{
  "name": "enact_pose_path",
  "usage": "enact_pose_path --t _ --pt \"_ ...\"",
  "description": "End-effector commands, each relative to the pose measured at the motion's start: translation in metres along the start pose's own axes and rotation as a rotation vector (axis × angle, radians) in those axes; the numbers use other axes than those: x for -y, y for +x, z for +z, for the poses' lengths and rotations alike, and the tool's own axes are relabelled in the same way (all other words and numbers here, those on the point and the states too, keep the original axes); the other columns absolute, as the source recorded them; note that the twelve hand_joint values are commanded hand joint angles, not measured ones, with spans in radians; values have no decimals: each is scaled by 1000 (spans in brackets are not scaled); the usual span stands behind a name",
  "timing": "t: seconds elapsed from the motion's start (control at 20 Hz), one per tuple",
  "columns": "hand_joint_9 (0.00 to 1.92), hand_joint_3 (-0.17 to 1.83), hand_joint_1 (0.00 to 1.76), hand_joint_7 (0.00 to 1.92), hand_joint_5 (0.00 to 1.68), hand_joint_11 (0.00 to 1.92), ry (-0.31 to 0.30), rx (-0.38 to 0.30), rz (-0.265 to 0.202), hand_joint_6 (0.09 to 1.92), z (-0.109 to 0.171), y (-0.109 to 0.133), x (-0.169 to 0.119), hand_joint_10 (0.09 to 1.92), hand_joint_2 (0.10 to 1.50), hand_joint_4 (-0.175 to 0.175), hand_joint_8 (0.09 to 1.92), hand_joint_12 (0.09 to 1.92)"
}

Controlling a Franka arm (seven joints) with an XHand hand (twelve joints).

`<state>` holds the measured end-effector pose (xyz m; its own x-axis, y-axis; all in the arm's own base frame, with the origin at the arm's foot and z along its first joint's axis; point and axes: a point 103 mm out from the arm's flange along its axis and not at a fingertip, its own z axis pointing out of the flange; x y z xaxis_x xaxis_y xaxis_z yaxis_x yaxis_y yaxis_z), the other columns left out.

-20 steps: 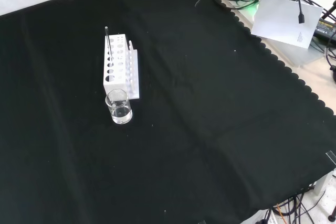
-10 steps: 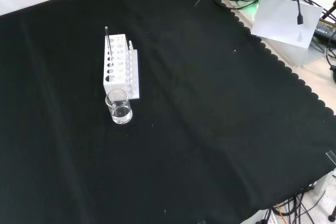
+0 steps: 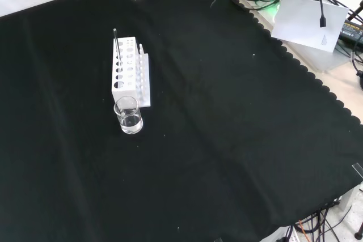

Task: Take the glass rod from the white test tube rack.

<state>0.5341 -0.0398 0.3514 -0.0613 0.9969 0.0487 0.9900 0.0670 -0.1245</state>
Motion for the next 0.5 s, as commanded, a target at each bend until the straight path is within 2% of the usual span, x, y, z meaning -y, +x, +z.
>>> enact_pose_path --t 0.05,0.3,0.5 --pt "182 550 642 93 113 0 4 4 -10 87 20 2 -19 875 855 -105 840 1321" --pt "205 553 629 112 115 0 30 2 -36 87 40 7 -33 878 864 -103 850 1336" --pt "215 557 579 116 99 0 61 -10 -35 87 55 6 -42 875 881 -93 854 1349"
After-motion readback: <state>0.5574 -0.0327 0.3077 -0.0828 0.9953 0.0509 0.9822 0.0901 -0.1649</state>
